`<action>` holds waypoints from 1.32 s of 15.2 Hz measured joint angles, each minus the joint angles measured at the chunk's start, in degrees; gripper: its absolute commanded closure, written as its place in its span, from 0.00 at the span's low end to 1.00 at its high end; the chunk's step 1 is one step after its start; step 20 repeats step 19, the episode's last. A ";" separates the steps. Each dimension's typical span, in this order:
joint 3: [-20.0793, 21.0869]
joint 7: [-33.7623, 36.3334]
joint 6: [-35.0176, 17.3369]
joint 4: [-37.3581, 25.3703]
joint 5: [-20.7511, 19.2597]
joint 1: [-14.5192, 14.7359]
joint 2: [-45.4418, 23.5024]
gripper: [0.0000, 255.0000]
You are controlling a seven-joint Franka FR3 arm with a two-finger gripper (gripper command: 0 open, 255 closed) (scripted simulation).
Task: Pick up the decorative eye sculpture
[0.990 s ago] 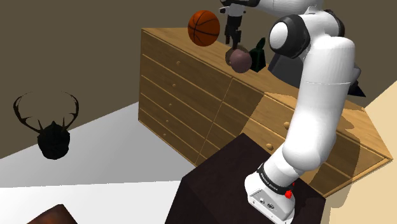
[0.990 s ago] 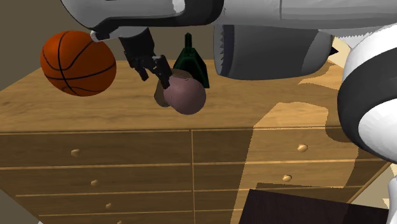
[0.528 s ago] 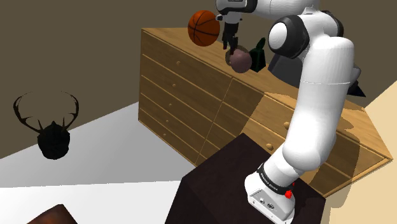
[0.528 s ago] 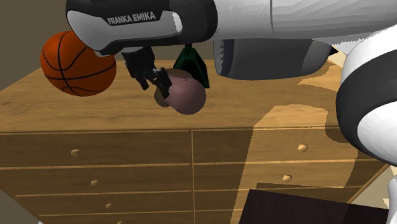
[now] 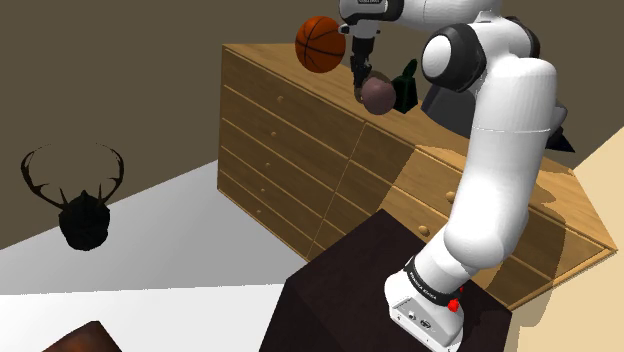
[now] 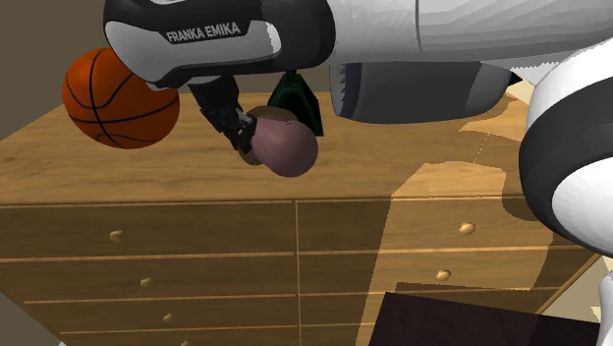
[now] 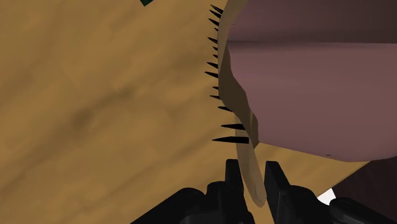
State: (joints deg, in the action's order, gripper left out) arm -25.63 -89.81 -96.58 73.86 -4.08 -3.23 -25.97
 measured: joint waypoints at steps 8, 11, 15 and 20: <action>-0.09 -0.61 3.25 -3.73 0.19 -0.42 -0.47 1.00; -0.08 -1.13 6.04 -7.38 0.52 -0.89 -1.30 1.00; -0.16 -2.05 9.54 -11.89 0.93 -1.70 -2.21 1.00; -0.09 -2.80 13.42 -17.84 1.66 -2.78 -4.22 1.00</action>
